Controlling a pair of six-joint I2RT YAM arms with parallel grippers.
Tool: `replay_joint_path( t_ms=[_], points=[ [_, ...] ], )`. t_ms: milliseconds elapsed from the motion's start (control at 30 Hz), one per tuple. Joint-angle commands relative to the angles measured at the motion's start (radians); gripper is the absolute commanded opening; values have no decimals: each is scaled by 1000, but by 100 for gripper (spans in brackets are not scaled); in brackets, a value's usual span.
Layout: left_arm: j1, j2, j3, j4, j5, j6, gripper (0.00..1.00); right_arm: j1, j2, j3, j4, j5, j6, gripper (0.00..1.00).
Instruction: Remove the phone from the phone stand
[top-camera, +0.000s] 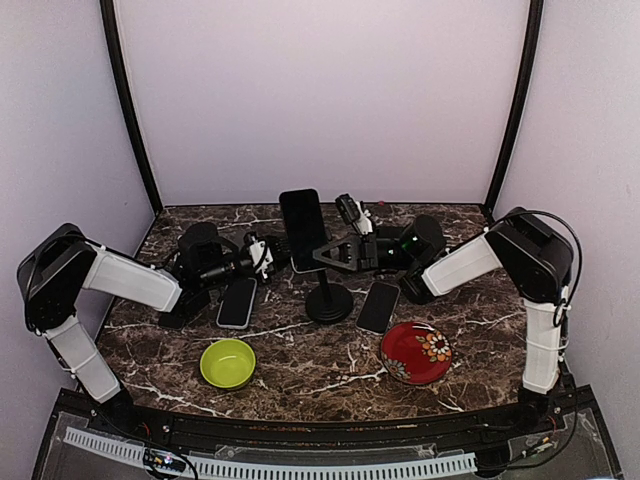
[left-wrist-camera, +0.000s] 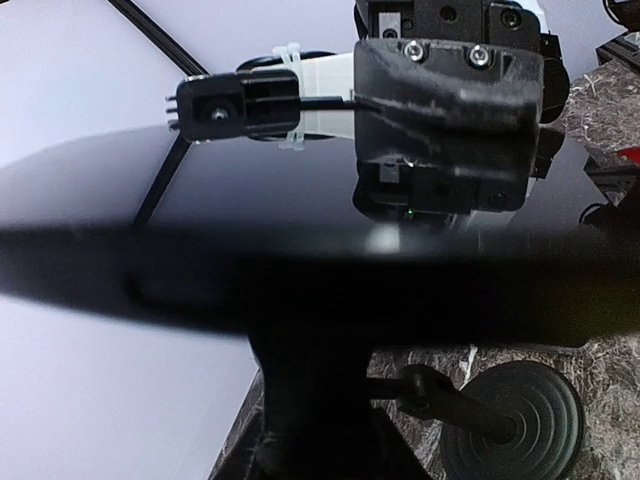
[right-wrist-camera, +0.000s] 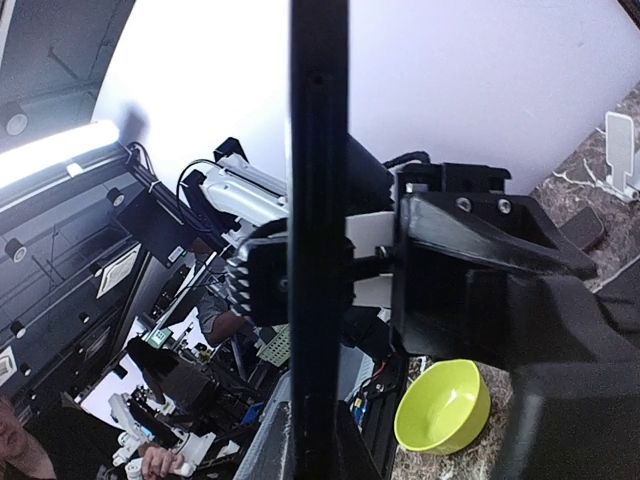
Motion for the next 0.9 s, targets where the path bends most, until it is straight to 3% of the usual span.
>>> replay_joint_path(
  t_ms=[0, 700, 867],
  points=[
    [5, -5, 5, 13, -37, 1, 0, 14, -7, 30, 168, 22, 28, 0],
    [5, -40, 70, -145, -16, 75, 4, -52, -249, -29, -100, 30, -149, 0],
    [3, -56, 105, -214, 11, 79, 7, -86, -350, -65, -283, 44, -279, 0]
  ],
)
